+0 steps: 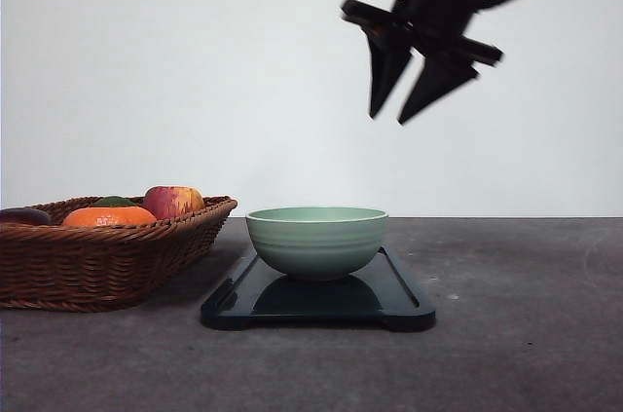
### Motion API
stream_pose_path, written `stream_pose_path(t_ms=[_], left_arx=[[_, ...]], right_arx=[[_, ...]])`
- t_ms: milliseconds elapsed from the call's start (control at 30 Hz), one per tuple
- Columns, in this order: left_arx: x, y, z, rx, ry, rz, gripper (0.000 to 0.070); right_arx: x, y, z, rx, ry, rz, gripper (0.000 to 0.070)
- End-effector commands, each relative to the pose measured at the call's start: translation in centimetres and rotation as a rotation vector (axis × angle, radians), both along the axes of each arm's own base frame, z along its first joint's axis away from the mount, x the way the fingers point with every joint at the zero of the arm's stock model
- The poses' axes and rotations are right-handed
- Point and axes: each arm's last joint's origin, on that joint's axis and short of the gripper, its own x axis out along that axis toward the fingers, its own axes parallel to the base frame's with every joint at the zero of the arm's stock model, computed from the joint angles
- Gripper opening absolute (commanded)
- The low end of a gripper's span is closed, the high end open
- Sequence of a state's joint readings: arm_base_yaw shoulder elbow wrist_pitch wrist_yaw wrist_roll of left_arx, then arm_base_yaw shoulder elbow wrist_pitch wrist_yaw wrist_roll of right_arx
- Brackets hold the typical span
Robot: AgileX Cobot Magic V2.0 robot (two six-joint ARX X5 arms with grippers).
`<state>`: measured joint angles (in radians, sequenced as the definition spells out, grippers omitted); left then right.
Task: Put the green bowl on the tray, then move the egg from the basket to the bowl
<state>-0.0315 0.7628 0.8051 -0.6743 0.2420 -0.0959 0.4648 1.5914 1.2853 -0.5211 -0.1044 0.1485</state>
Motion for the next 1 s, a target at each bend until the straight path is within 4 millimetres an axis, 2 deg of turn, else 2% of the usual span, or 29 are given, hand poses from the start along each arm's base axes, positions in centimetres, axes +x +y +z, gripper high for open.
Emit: stream_pose_path(t_ms=[0, 200, 400, 600, 967], left_arx=[[0.1, -0.1, 0.8, -0.005, -0.034, -0.008, 0.0386], [0.1, -0.3, 0.8, -0.008, -0.035, -0.019, 0.0386], [0.7, -1.0, 0.6, -0.029, -0.001, -0.052, 0.0387], [3.3, -2.3, 1.6, -0.063, 0.072, -0.074, 0.0388], [11.5, -4.9, 3.6, 0.036, 0.274, -0.155, 0.0390]], right_arx=[[-1.7, -0.6, -0.1, -0.001, -0.043, 0.027, 0.0228], [-7.2, -3.6, -1.3, -0.024, -0.086, 0.025, 0.0228], [-10.8, -5.4, -0.4, -0.006, -0.144, 0.021, 0.0228], [-12.2, -6.2, 0.7, -0.002, -0.169, 0.002, 0.0228], [-12.3, -6.3, 0.6, -0.006, -0.161, 0.001, 0.0228]])
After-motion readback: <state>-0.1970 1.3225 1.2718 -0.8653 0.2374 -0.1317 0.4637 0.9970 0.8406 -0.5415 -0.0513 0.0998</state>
